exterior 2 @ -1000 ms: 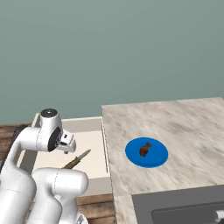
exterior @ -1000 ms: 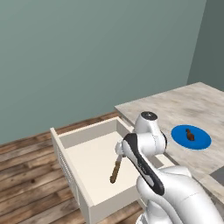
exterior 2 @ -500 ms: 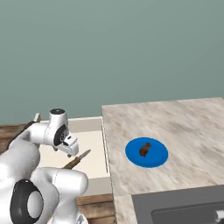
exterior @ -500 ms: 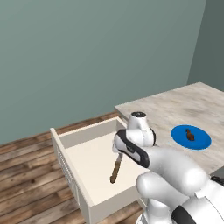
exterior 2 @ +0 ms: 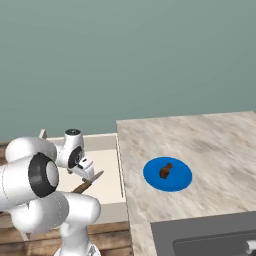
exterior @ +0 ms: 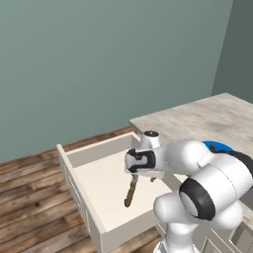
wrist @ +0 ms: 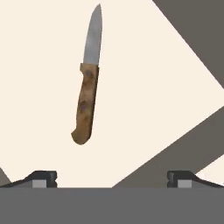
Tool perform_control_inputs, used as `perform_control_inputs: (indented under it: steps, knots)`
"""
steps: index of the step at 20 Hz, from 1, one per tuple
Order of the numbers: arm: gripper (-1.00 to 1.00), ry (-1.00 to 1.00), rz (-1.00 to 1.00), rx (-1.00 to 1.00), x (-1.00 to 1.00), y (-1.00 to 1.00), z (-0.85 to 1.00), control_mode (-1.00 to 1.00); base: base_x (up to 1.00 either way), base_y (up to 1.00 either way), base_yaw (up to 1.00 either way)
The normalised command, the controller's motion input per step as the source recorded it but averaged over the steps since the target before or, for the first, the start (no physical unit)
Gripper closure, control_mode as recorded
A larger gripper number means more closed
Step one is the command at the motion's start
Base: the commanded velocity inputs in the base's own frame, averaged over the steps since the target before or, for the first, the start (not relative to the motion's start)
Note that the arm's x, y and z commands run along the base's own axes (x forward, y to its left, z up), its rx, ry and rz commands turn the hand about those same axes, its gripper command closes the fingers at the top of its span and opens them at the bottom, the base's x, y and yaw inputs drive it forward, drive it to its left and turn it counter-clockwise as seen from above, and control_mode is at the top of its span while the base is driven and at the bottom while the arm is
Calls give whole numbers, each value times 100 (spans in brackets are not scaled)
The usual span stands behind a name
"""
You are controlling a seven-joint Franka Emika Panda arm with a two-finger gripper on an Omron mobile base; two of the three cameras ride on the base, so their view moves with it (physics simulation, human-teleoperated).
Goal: Pick up the knife from the drawer and place it on the cutting board. Then place the meat from the plate to the cutting board.
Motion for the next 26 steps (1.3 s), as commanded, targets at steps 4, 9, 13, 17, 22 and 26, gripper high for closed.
perform_control_inputs:
  steps: [4, 9, 13, 17, 22, 26]
  knots:
    - [-100, 4, 0, 0, 49, 0, -44, -100, 0, 0, 0]
    - [-100, 12, 0, 0, 55, 0, -31, -100, 0, 0, 0]
    - [-100, 17, 0, 0, 45, 4, -37, -100, 0, 0, 0]
    - [-100, 15, 0, 0, 39, 6, -35, -100, 0, 0, 0]
    - [-100, 13, 0, 0, 35, 15, -37, -100, 0, 0, 0]
    - [-100, 13, 0, 0, 33, 13, -33, -100, 0, 0, 0]
